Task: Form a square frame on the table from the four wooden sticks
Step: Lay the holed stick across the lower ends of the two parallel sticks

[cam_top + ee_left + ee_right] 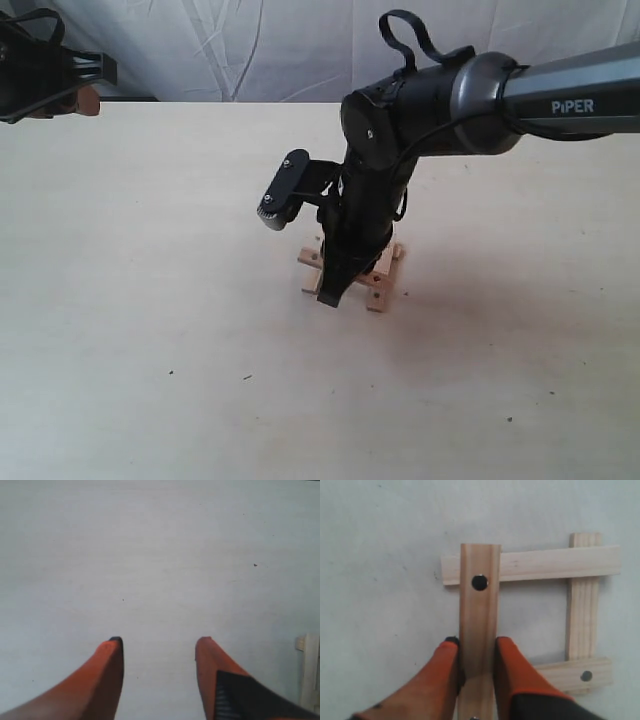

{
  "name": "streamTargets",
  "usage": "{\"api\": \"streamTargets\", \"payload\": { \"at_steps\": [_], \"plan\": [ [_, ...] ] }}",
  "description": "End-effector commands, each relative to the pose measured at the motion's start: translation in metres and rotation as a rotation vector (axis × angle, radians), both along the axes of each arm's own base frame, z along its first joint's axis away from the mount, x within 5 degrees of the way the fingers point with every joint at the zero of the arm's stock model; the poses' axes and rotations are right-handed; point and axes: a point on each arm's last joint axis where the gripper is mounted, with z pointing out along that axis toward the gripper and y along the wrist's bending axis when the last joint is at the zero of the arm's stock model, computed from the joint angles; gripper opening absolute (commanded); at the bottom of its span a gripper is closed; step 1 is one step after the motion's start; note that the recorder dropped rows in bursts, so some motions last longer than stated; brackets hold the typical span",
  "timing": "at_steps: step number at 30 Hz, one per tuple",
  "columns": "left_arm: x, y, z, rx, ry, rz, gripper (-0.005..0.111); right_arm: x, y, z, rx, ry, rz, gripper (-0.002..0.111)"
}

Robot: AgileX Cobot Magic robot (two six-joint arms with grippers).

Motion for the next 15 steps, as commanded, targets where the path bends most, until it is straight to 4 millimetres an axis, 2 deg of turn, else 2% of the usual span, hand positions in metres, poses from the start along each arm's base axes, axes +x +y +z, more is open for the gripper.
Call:
{"api": "streamTargets", "payload": {
  "at_steps": [1,7,12,13,15],
  "plan": [
    [-0.002,-0.001,0.000,-0.010,-0.011,0.002,0.045,0.003,-0.001,-0.010,-0.017,0.011,0.009,-0.001],
    [-0.001,-0.001,0.001,-0.010,-0.015,0.002,0.045,0.003,0.000,-0.024,-0.036,0.033,0.025,-0.001],
    [-0.001,-0.001,0.001,-0.010,-0.015,0.002,0.045,0.003,0.000,-0.023,-0.036,0.030,0.026,0.001],
    [-0.001,-0.001,0.001,-0.010,-0.015,0.002,0.045,0.003,0.000,-0.022,-0.034,0.029,0.026,0.004],
    [-0.001,-0.001,0.001,-0.015,-0.014,0.003,0.045,0.003,0.000,-0.018,-0.028,0.023,0.024,0.019]
  ]
}}
